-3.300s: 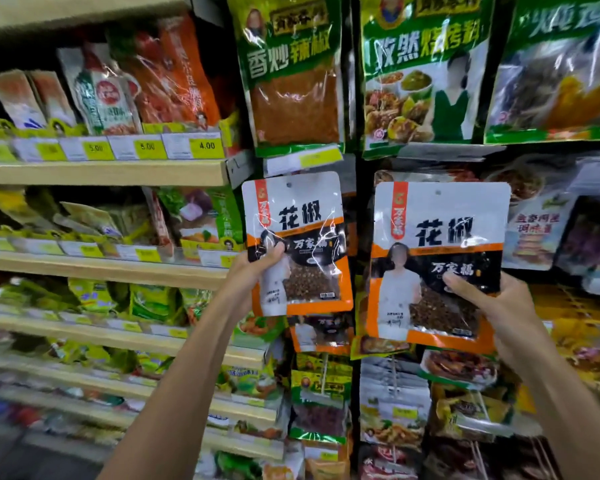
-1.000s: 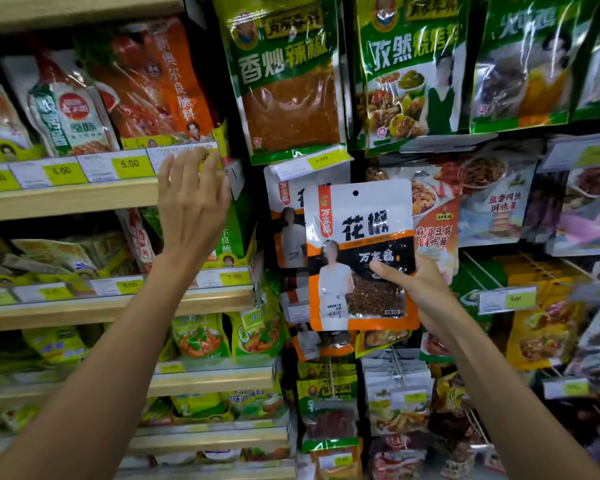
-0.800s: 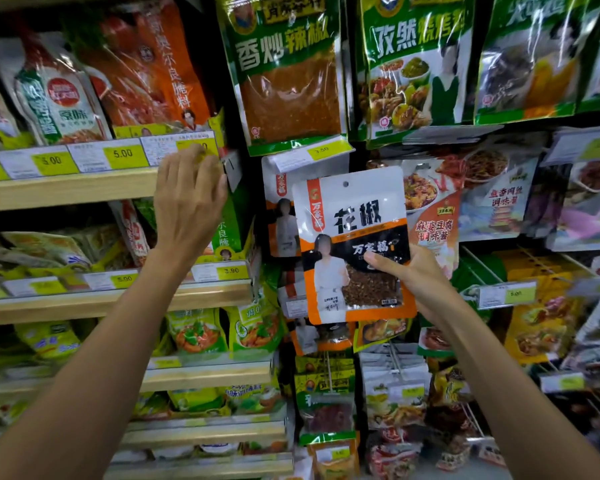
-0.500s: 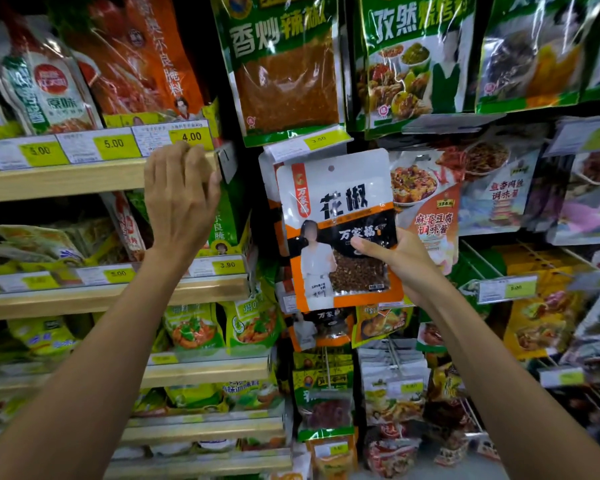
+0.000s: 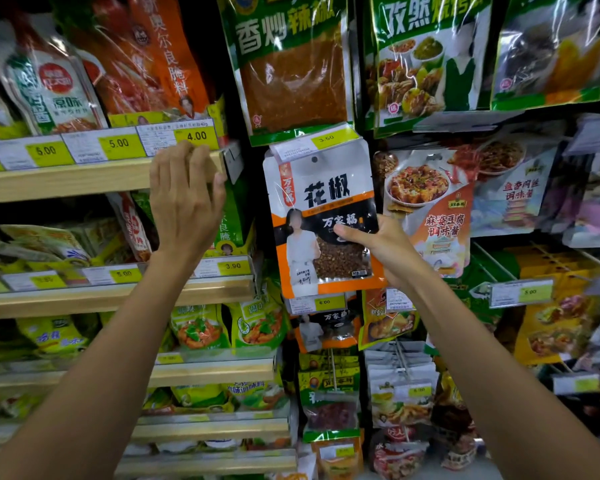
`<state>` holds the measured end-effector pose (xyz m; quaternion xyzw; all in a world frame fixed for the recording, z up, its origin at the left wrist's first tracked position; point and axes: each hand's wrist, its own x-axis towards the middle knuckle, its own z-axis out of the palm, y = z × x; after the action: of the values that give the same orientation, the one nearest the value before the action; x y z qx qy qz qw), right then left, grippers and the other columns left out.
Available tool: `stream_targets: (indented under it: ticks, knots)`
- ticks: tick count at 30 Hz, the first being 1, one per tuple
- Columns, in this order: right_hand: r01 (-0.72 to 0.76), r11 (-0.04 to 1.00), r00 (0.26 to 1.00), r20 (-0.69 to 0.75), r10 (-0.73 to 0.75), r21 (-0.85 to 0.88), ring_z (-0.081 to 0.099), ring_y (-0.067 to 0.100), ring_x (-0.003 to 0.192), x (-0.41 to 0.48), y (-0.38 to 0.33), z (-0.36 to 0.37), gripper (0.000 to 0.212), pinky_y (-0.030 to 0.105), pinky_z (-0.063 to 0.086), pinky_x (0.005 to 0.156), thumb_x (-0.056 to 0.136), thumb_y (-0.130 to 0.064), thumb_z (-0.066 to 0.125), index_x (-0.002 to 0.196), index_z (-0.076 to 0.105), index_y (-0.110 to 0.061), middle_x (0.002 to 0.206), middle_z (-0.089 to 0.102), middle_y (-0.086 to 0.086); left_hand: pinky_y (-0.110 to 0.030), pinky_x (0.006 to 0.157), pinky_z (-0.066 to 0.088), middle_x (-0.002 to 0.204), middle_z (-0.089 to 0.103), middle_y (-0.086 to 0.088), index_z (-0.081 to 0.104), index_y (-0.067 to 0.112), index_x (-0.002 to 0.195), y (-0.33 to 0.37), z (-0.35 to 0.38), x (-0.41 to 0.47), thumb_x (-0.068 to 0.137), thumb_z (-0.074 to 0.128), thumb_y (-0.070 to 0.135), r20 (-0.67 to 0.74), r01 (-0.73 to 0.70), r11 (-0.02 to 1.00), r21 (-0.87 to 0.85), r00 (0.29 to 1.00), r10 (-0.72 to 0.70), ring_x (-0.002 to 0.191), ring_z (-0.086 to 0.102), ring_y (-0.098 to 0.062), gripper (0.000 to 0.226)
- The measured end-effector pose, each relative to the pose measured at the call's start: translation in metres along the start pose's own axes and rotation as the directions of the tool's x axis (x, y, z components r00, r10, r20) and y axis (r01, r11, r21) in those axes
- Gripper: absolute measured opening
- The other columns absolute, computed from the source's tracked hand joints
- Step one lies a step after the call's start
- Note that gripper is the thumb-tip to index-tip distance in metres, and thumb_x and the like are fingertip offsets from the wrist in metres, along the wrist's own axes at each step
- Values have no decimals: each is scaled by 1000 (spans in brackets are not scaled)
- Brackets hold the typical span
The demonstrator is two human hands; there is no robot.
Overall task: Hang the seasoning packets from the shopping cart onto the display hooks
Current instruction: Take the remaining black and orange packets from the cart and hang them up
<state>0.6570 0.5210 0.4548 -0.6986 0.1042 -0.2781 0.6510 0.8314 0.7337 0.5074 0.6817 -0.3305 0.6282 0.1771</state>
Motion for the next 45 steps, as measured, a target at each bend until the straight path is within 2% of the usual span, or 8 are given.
stream_targets:
  ticks: [6, 11, 16, 25, 32, 35, 40, 45]
  knots:
    - [-10, 1000, 1000, -24, 9, -27, 67, 8, 96, 8, -5, 2, 13, 21, 49, 81, 81, -19, 76, 91, 68, -21, 93, 73, -7, -48, 101, 37, 116, 57, -28, 56, -4, 118, 0, -1, 1, 100, 41, 21, 21, 6, 1000, 12, 1000, -6, 108, 53, -42, 34]
    - [-40, 999, 999, -18, 40, 2, 64, 0, 93, 13, 0, 4, 19, 15, 45, 75, 80, -21, 76, 97, 68, -20, 95, 72, -9, -49, 104, 36, 117, 57, -26, 56, -4, 117, 0, -2, -1, 100, 40, 24, 5, 46, 998, 37, 999, -46, 110, 52, -40, 36]
    - [-32, 998, 997, -75, 27, -62, 59, 9, 107, 35, 2, 11, 39, 35, 40, 104, 90, -29, 67, 121, 60, -8, 113, 66, -5, -49, 105, 34, 117, 57, -26, 55, -3, 118, 0, 0, -3, 100, 38, 24, 3, 56, 998, 36, 998, -56, 111, 50, -40, 36]
    - [63, 947, 957, -249, -146, -315, 54, 25, 121, 55, 22, 22, 48, 22, 41, 85, 95, -34, 59, 133, 52, -6, 129, 60, 11, -48, 103, 35, 117, 57, -26, 55, -3, 121, -8, -3, -4, 100, 42, 22, 17, -18, 999, 28, 1000, 17, 111, 49, -39, 35]
    - [-103, 894, 917, -389, -84, -436, 60, 38, 108, 55, 25, 29, 45, 26, 35, 65, 97, -30, 56, 126, 52, 5, 118, 64, 23, -46, 103, 35, 116, 59, -25, 56, -4, 121, -5, -14, 1, 99, 44, 20, 74, -16, 1000, -5, 997, 17, 109, 55, -41, 35]
    - [-74, 900, 924, -369, -100, -429, 54, 35, 119, 28, 18, 32, 49, 28, 43, 84, 98, -16, 54, 139, 36, 4, 131, 56, 20, -48, 105, 37, 119, 58, -26, 56, -6, 121, -1, -23, 3, 97, 46, 14, 72, 6, 999, -51, 997, -3, 112, 55, -42, 33]
    - [-23, 899, 937, -322, -133, -438, 49, 26, 125, -40, 13, 28, 42, 32, 41, 102, 101, -17, 49, 139, 38, -2, 136, 50, 13, -48, 97, 42, 118, 59, -27, 58, -7, 117, 32, -40, -14, 95, 45, 4, 24, -33, 972, -232, 999, 40, 112, 51, -37, 28]
    - [-140, 916, 913, -406, -28, -377, 56, 5, 94, -132, 40, -24, 23, 13, 44, 79, 102, -24, 49, 123, 55, -17, 107, 58, -9, -33, 82, 41, 103, 62, -19, 62, -4, 107, 121, -57, -75, 99, 39, 15, 420, 236, 777, -584, 907, 40, 96, 53, -27, 30]
